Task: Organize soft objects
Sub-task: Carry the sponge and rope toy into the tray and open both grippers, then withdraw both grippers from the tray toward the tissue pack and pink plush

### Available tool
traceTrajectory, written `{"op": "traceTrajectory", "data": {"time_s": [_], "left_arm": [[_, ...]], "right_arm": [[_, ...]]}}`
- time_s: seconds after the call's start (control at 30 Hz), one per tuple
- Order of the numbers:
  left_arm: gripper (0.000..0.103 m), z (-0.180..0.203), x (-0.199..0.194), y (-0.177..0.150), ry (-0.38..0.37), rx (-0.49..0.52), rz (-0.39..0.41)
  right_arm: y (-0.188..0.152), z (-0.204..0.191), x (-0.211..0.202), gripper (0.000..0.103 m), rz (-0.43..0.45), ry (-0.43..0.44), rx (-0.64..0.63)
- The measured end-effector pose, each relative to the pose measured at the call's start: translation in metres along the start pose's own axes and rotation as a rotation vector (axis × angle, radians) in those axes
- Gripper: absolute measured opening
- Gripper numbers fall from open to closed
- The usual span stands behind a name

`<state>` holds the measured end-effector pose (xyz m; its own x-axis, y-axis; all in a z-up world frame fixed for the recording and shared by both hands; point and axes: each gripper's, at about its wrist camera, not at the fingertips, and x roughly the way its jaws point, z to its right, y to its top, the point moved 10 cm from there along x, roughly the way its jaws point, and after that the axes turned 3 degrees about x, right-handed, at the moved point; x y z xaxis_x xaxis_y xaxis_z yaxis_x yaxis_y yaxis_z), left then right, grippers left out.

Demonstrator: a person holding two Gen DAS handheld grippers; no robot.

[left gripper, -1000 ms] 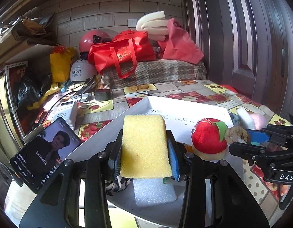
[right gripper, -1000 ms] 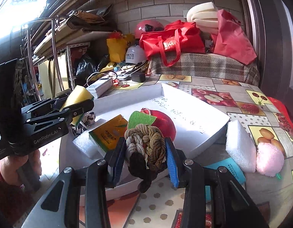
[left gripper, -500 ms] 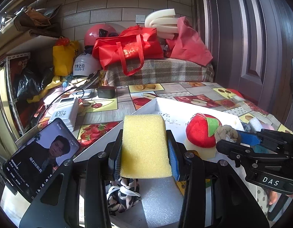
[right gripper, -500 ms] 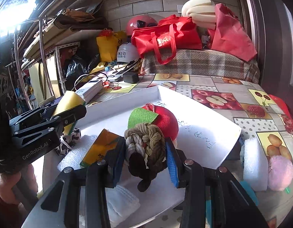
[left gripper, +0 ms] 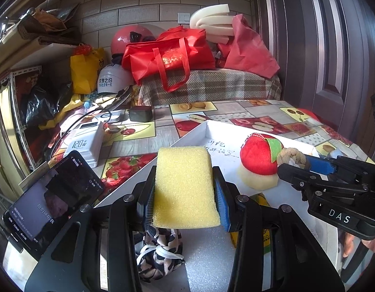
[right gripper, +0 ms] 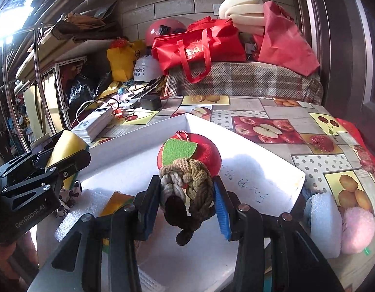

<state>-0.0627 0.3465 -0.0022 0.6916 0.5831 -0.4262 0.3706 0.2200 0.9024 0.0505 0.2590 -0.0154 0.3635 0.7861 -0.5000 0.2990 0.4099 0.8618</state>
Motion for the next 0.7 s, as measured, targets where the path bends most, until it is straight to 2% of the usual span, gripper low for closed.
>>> {"op": "traceTrajectory", "data": {"time_s": [0.03,0.07,0.1,0.13,0.17,0.27,0.3,0.7], "left_arm": [[0.05,0.001,-0.001,0.0,0.008,0.009,0.004],[0.057,0.001,-0.002,0.001,0.023,0.02,0.01],[0.074,0.002,-0.003,0.001,0.038,0.027,0.018],[0.081,-0.002,-0.005,0.002,0.067,0.022,0.026],[0.083,-0.004,-0.006,0.002,0.07,0.013,0.032],[0.098,-0.014,-0.009,0.002,0.077,-0.028,0.043],[0.103,-0.017,-0.009,0.002,0.083,-0.04,0.043],[0.103,-0.018,-0.025,0.006,0.105,-0.033,0.117]], "right_arm": [[0.001,-0.001,-0.001,0.051,0.008,-0.008,-0.006],[0.002,-0.001,-0.003,0.064,0.019,-0.015,-0.013],[0.003,-0.003,-0.005,0.083,0.03,-0.019,-0.023],[0.004,-0.003,-0.007,0.088,0.047,-0.027,-0.029],[0.005,-0.002,-0.011,0.09,0.063,-0.035,-0.029],[0.009,0.0,-0.017,0.103,0.098,-0.045,-0.021],[0.01,0.0,-0.018,0.103,0.108,-0.044,-0.022],[0.015,0.0,-0.03,0.103,0.183,-0.06,-0.024]]}}
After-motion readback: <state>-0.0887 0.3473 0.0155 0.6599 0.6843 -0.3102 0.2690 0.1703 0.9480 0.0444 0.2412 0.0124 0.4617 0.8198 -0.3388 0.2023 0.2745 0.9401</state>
